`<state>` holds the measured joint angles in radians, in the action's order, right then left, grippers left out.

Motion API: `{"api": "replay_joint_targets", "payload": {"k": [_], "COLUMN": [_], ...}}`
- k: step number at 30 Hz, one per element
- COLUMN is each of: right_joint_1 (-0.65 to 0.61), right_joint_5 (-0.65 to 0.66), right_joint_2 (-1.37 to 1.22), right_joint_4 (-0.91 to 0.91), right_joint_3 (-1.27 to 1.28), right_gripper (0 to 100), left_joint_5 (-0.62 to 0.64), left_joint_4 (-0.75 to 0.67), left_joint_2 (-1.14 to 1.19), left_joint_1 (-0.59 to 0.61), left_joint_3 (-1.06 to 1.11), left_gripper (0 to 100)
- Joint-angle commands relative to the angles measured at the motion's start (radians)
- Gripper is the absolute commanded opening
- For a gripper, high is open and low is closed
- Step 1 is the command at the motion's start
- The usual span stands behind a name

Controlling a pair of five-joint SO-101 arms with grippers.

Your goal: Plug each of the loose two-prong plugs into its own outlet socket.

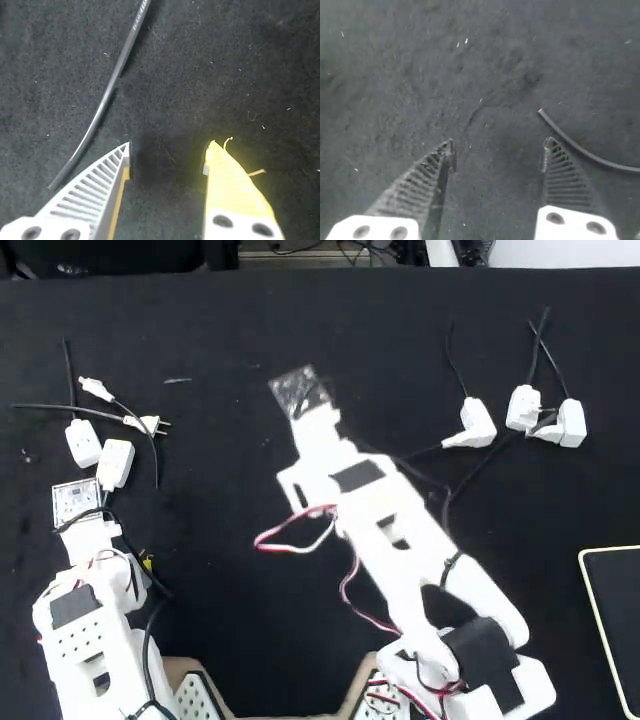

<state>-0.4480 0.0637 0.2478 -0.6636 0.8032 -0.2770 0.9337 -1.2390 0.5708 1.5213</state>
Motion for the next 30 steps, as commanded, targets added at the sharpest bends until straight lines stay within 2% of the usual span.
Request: {"api": "replay_joint_targets", "payload": {"k": [1, 8, 12, 16, 21, 23, 25, 28, 30], "right_joint_1": [-0.018, -0.032, -0.064, -0.069, -0.087, -0.101, -0.101, -0.101, -0.101], "right_joint_5": [-0.005, -0.005, 0.000, -0.003, -0.005, -0.005, -0.003, 0.005, 0.005], "right_joint_2": [0.053, 0.053, 0.064, 0.101, 0.302, 0.409, 0.499, 0.633, 0.716], "right_joint_4": [0.135, 0.328, 0.356, 0.330, 0.103, 0.051, 0.077, 0.219, 0.322], "right_joint_3": [0.079, 0.219, 0.245, 0.248, 0.208, 0.223, 0.283, 0.438, 0.541], "right_gripper": [25.5, 25.5, 25.5, 25.5, 25.5, 25.5, 25.5, 25.5, 25.5], "left_joint_5": [-0.009, -0.011, -0.011, -0.005, 0.000, 0.044, 0.117, 0.226, 0.230], "left_joint_4": [-0.005, 0.149, 0.192, 0.163, 0.120, 0.114, 0.112, 0.048, -0.002], "left_joint_2": [-0.012, -0.002, 0.000, 0.000, -0.003, -0.014, -0.014, -0.014, -0.014], "left_joint_1": [0.008, 0.002, -0.002, -0.001, 0.002, -0.001, 0.001, 0.007, 0.008], "left_joint_3": [-0.093, -0.371, -0.501, -0.521, -0.493, -0.486, -0.489, -0.466, -0.435], "left_gripper": [25, 25, 25, 25, 25, 25, 25, 25, 25]}}
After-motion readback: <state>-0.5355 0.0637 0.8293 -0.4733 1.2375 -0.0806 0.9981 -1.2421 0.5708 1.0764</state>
